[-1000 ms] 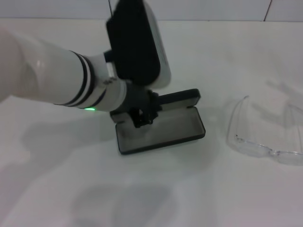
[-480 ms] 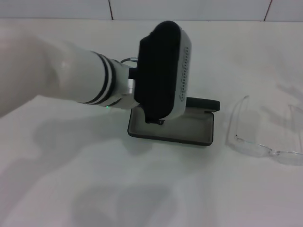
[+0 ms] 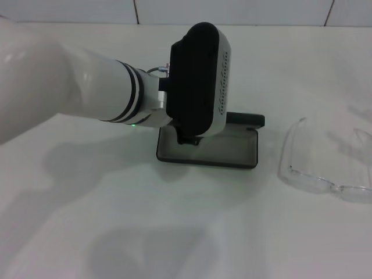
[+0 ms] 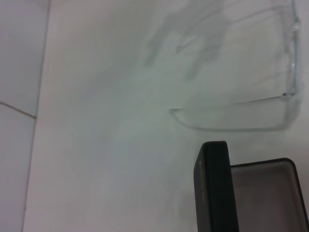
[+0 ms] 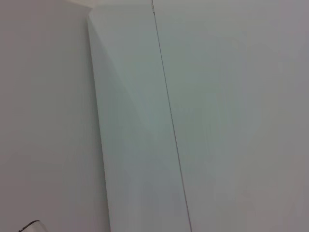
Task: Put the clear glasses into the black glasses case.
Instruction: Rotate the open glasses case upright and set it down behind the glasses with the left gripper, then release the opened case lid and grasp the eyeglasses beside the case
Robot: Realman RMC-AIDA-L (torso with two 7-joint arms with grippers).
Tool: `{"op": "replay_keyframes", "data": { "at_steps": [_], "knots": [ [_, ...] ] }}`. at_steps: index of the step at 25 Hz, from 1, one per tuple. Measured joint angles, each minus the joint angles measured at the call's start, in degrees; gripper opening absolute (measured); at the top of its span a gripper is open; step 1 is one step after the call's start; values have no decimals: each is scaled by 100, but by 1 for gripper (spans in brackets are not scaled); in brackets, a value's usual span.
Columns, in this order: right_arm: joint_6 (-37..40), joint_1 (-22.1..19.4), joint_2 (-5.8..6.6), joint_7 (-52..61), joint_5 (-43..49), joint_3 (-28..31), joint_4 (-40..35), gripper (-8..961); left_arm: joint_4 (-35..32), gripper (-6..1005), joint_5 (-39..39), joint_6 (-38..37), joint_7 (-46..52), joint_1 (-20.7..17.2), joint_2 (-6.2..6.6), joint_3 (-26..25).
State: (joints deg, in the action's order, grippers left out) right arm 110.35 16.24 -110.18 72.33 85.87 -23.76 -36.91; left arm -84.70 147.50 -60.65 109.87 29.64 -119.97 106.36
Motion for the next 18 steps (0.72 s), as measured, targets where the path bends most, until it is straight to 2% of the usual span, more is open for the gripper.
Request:
{"op": "replay_keyframes", "data": {
  "at_steps": [12, 18],
  "knots": [
    [57, 5, -3, 0, -21, 3, 0, 873, -18, 204, -30, 365, 20, -280, -1, 29],
    [67, -2, -3, 0, -55, 3, 0, 874, -19, 276, -21, 342, 21, -303, -1, 69]
  ]
}}
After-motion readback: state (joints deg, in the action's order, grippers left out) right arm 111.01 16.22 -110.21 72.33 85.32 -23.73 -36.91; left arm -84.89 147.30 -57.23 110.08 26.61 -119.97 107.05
